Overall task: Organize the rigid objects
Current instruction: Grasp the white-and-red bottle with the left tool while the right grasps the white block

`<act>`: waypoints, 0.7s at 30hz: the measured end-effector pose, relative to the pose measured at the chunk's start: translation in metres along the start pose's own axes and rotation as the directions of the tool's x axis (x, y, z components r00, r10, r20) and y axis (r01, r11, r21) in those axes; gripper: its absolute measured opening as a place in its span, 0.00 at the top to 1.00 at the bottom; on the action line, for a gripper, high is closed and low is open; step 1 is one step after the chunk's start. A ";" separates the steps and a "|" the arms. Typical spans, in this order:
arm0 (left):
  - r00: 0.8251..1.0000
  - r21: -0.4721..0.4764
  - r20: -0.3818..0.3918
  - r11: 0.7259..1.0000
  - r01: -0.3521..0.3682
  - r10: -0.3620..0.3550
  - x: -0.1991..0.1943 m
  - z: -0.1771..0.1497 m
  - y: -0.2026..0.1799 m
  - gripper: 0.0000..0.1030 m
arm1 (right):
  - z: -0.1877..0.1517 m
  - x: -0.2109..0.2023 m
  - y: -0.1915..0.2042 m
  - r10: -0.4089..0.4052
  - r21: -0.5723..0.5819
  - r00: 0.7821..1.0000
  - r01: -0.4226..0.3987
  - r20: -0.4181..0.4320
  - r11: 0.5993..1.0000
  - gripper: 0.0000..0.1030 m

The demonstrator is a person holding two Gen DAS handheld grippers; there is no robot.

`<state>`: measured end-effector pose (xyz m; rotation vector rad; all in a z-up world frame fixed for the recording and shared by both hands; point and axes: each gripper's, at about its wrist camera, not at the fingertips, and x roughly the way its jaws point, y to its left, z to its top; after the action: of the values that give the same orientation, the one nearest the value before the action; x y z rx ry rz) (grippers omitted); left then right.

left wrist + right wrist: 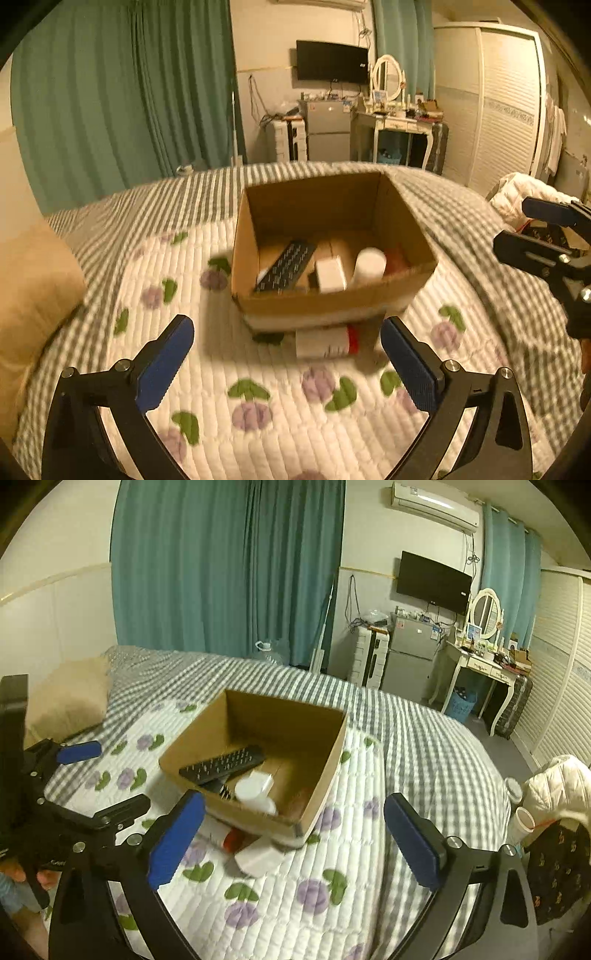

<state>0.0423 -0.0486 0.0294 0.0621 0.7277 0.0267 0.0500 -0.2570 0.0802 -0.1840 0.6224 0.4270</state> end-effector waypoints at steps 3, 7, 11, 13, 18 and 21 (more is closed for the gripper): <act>0.999 -0.027 -0.033 1.000 0.002 -0.003 0.016 -0.020 0.004 0.00 | -0.022 0.018 0.011 -0.004 -0.006 0.999 0.003 -0.041 1.000 0.05; 0.995 -0.059 -0.096 0.998 -0.012 0.007 0.047 -0.041 0.011 0.00 | -0.048 0.054 0.022 -0.013 -0.032 0.991 0.008 -0.133 0.999 0.05; 0.990 -0.070 -0.141 0.997 -0.036 0.026 0.076 -0.055 0.018 0.00 | -0.071 0.086 0.025 0.000 -0.048 0.981 -0.009 -0.194 0.999 0.05; 0.987 -0.073 -0.156 0.996 -0.043 0.031 0.088 -0.059 0.019 0.00 | -0.079 0.101 0.024 0.007 -0.045 0.975 -0.018 -0.222 0.999 0.05; 0.983 -0.079 -0.180 0.996 -0.042 0.027 0.107 -0.063 0.021 0.00 | -0.085 0.130 0.020 0.028 -0.026 0.970 -0.036 -0.243 0.999 0.05; 0.982 -0.068 -0.187 0.997 -0.045 0.031 0.113 -0.062 0.020 0.00 | -0.088 0.149 0.029 0.040 -0.056 0.967 -0.055 -0.250 0.997 0.05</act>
<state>0.0855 -0.0205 -0.0904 0.0048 0.9115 0.0964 0.1003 -0.2077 -0.0806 -0.2858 0.8626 0.4741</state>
